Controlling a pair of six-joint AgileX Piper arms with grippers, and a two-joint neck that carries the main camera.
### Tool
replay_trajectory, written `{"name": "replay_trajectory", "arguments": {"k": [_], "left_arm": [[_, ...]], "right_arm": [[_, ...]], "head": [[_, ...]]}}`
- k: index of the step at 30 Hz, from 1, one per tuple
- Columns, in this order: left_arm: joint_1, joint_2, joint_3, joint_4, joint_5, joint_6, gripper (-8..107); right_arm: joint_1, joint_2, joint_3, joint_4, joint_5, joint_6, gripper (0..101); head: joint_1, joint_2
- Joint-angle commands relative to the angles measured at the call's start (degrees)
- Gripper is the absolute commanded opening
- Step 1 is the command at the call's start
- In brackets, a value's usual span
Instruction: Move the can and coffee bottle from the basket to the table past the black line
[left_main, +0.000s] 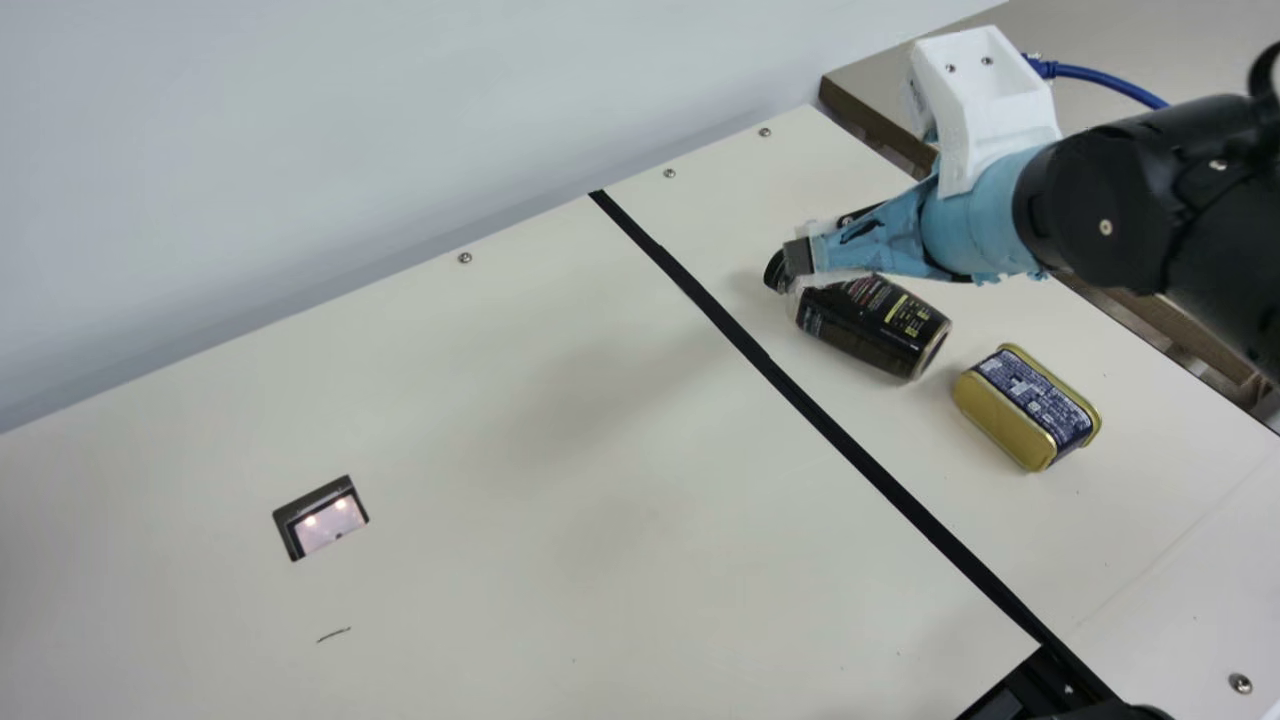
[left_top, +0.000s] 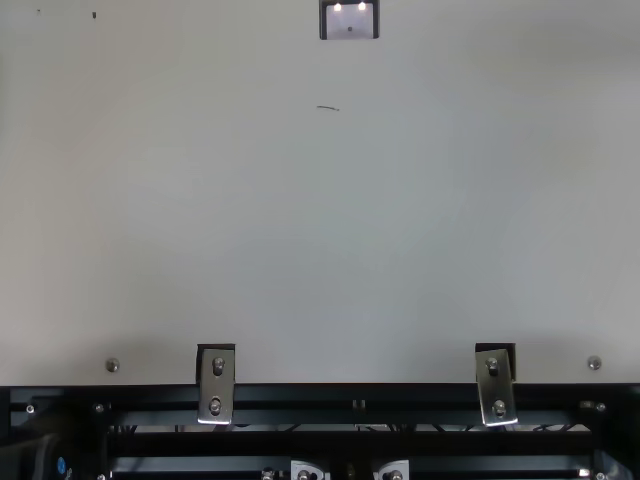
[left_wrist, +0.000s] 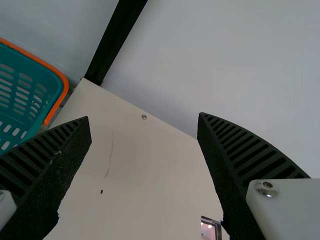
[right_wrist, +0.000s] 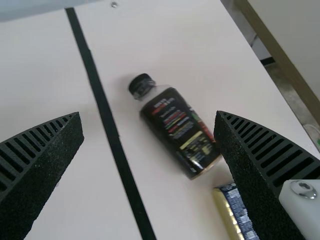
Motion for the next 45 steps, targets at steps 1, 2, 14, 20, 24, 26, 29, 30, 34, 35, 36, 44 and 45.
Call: {"name": "replay_trajectory", "arguments": {"k": [1,2,14,20,24,26,29,30,34,35,36,44,45], "left_arm": [[0.00,0.00,0.00,0.00,0.00,0.00,90],[0.00,0.00,0.00,0.00,0.00,0.00,90],[0.00,0.00,0.00,0.00,0.00,0.00,90],[0.00,0.00,0.00,0.00,0.00,0.00,90],[-1.06,-1.94,0.21,1.80,-0.95,-0.43,90],[-2.07,-4.37,1.16,2.85,-2.22,0.58,90],[-4.03,-8.70,3.62,4.52,-4.57,3.04,90],[-4.72,-10.18,4.58,5.22,-5.23,3.62,90],[-7.24,-16.32,8.93,8.75,-7.28,5.41,90],[-7.79,-17.79,10.03,9.74,-7.67,5.81,90],[-8.32,-19.25,11.17,10.85,-7.93,5.97,90],[-10.49,-29.84,19.65,19.65,-8.48,5.06,90],[-10.60,-31.03,20.55,20.75,-8.28,4.56,90]], "right_arm": [[0.40,-1.08,-0.25,3.25,0.63,-1.48,101],[0.60,-1.57,-0.37,4.50,1.02,-2.18,101],[3.68,-5.31,-0.74,16.33,4.88,-9.76,101],[3.68,-5.31,-0.74,16.39,4.98,-9.76,101],[4.50,-6.65,-0.42,16.54,5.04,-9.57,101],[5.22,-8.50,0.31,17.06,4.99,-9.74,101],[6.19,-12.01,1.95,17.60,4.58,-10.60,101],[6.42,-13.27,2.58,17.81,4.41,-11.06,101],[7.09,-18.68,5.65,19.02,3.56,-13.27,101],[7.22,-20.01,6.44,19.15,3.30,-13.75,101],[7.30,-21.36,7.31,19.46,3.03,-14.35,101],[9.17,-32.02,14.75,20.65,1.54,-17.32,101],[9.65,-33.46,15.81,20.49,1.44,-17.31,101]], "head": [[-0.87,1.63],[-0.82,2.46],[-0.81,6.49],[-0.81,6.49],[-0.81,6.49],[-0.81,6.49],[-0.81,6.49],[-0.81,6.49],[-0.81,6.49],[-0.81,6.49],[-0.81,6.49],[-0.81,6.49],[-0.81,6.49]]}}
